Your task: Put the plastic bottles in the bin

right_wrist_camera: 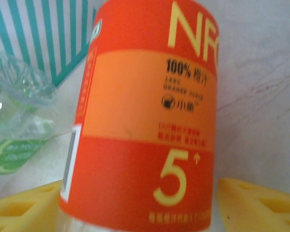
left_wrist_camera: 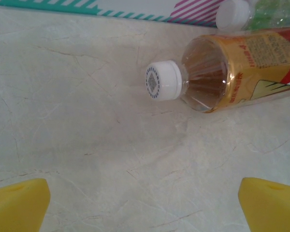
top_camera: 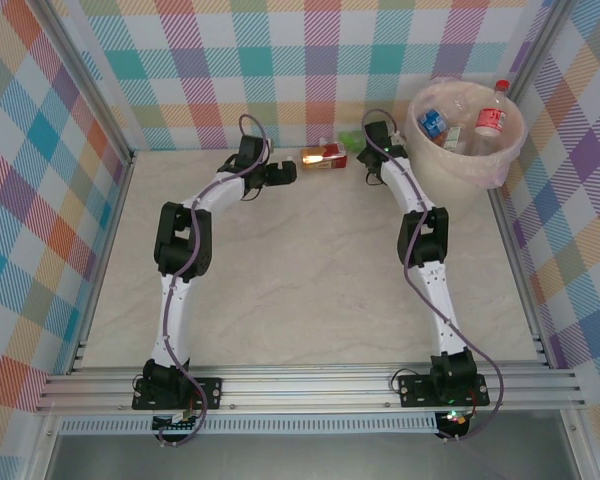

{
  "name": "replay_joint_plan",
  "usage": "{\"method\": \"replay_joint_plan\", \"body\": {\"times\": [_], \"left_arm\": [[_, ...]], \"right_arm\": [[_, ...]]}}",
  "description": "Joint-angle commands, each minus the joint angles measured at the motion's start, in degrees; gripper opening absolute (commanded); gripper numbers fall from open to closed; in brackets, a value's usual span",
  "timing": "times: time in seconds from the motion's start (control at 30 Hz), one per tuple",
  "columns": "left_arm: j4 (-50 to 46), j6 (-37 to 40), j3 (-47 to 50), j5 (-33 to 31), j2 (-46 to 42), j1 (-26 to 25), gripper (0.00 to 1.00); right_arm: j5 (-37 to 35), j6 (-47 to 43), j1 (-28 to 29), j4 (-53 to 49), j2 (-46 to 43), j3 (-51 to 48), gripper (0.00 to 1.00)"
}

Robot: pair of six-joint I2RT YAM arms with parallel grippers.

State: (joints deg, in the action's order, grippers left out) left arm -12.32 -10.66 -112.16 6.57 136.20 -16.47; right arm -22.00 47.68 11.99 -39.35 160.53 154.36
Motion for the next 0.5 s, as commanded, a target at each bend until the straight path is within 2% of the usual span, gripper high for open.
{"method": "replay_joint_plan", "body": {"times": [0.0, 0.2, 0.47], "left_arm": [[-1.21, 0.81, -2.82, 1.71, 0.90, 0.74, 1.00], [-1.63, 0.47, -2.90, 2.55, 0.60, 0.82, 1.00], [0.23, -2.10, 1.39, 3.71, -3.38, 0.74, 1.00]], "right_arm": [[0.38, -1.34, -1.17, 2.64, 0.67, 2.35, 0.71], [2.25, -6.01, -1.18, 6.26, -1.00, 0.52, 0.54], [8.48, -10.46, 0.02, 9.94, -9.61, -9.63, 0.46]]}}
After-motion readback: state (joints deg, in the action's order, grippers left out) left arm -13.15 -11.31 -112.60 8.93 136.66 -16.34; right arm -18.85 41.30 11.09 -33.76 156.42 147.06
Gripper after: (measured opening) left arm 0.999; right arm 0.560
